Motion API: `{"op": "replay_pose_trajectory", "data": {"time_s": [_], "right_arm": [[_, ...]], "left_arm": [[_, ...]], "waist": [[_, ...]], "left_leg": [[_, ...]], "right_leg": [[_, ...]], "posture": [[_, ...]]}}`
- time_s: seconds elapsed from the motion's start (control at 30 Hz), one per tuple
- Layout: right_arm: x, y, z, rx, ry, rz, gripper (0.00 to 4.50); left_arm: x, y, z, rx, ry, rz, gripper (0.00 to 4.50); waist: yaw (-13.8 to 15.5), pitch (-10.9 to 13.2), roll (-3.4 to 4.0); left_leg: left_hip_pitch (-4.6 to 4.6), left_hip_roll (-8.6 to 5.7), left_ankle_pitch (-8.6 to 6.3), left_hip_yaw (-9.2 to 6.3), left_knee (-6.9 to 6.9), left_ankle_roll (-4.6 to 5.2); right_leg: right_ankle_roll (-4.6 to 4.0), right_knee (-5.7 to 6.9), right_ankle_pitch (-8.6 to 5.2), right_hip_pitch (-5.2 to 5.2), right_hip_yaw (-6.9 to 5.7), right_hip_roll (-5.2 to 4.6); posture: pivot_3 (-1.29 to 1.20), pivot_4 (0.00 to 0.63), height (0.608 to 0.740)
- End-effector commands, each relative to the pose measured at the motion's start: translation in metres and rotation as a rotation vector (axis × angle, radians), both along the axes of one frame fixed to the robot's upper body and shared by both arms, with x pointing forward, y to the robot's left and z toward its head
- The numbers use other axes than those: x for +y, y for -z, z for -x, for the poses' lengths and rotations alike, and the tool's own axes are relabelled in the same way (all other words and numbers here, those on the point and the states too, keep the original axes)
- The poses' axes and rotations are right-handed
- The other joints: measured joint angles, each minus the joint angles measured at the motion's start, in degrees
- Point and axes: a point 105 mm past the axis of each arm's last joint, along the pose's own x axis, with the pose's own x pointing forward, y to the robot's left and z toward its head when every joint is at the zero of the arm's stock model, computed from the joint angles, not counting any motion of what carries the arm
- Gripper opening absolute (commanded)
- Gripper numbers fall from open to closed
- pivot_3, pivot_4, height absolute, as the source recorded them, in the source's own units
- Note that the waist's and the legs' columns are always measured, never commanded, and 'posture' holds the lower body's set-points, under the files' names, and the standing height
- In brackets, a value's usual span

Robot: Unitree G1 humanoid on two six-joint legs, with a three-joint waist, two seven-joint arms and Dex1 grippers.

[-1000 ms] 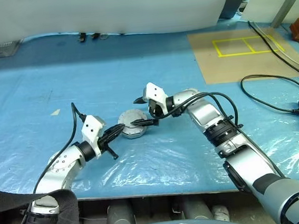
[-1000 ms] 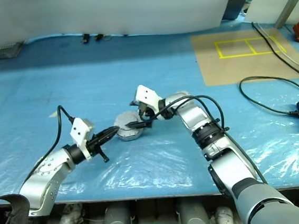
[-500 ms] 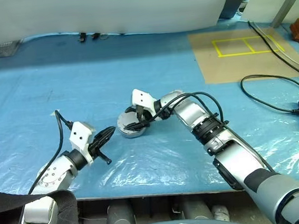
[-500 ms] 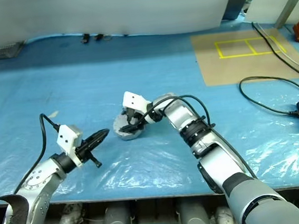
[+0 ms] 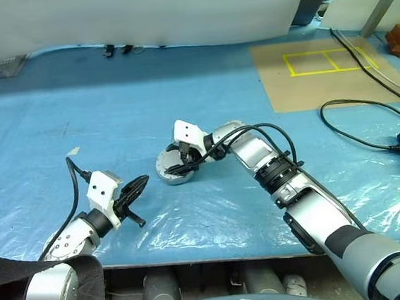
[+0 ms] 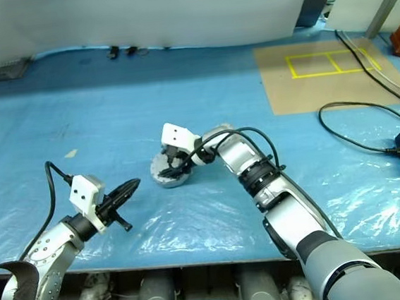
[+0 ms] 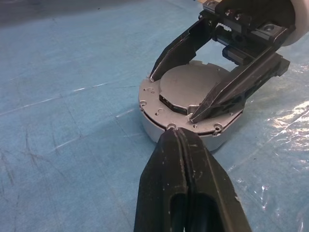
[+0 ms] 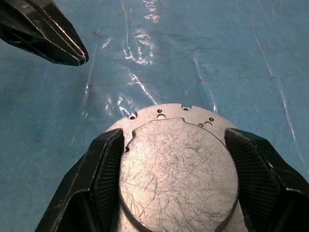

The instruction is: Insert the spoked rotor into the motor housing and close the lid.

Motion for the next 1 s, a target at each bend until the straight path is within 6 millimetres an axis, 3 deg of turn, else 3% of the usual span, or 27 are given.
{"op": "replay_pose_trajectory", "data": {"time_s": [0.03,0.2,0.73,1.0], "right_arm": [[0.000,0.009,0.001,-0.015,0.005,0.047,2.99],[-0.001,0.017,0.003,0.016,0.029,0.059,2.99],[0.008,0.008,0.013,0.115,0.015,-0.084,2.99],[0.000,0.014,0.008,-0.001,-0.013,-0.004,2.99]], "left_arm": [[0.000,-0.013,0.000,-0.058,0.008,0.000,0.00],[-0.002,-0.013,-0.001,-0.056,0.013,0.000,0.00],[-0.007,-0.015,-0.010,-0.072,0.032,-0.002,0.00],[-0.007,-0.015,-0.012,-0.076,0.034,-0.008,0.00]], "waist": [[0.00,0.00,0.00],[-0.01,0.00,0.00],[-0.09,0.00,0.00],[-0.06,0.00,0.00]], "left_leg": [[0.03,0.00,0.00,0.00,0.00,0.00],[0.23,0.00,0.00,-0.01,-0.01,0.00],[0.27,-0.01,0.00,0.00,-0.10,-0.01],[0.27,-0.01,0.00,0.00,-0.10,-0.01]], "right_leg": [[0.00,0.01,0.00,0.01,0.01,0.00],[0.00,0.03,0.00,0.13,0.04,0.00],[0.00,-0.01,0.00,0.13,0.08,0.00],[0.00,-0.02,0.00,0.13,0.08,0.00]], "posture": [[0.00,0.150,0.740],[0.00,0.150,0.740],[0.00,0.150,0.740],[0.00,0.150,0.740]]}}
